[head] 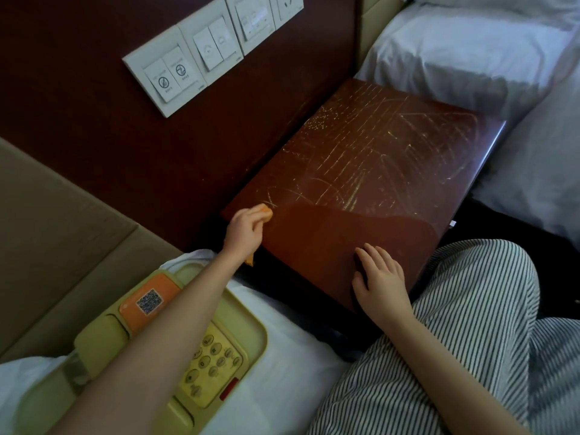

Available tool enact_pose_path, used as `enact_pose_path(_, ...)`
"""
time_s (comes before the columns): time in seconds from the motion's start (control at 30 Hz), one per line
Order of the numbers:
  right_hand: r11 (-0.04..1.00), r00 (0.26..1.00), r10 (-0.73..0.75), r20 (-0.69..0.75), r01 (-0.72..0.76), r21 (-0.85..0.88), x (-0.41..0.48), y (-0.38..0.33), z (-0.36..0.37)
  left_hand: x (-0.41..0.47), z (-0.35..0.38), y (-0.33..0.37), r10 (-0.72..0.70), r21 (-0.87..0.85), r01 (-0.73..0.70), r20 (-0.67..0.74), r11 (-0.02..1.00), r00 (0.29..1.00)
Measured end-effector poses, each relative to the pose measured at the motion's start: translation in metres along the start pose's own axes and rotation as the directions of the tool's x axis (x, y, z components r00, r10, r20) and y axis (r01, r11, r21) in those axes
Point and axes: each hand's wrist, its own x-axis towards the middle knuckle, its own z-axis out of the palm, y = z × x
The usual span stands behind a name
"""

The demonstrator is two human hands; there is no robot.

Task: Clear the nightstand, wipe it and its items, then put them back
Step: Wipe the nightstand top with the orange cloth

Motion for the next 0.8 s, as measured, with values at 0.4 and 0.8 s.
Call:
enact_pose_path(0.4,1.0,1.0,0.007,0.029,-0.007,0.001,-0.001,-0.001,-0.001,0.037,-0.011,-0.011,-0.351,-0.06,0.346,-0.132,0.936,0.927)
enact_pose_path(0.8,1.0,0.999,0.028,0.017,-0.028,0.007,0.001,0.001,0.0,0.007,-0.008,-0.013,0.039,-0.091,-0.041,-0.022,0.995,0.999)
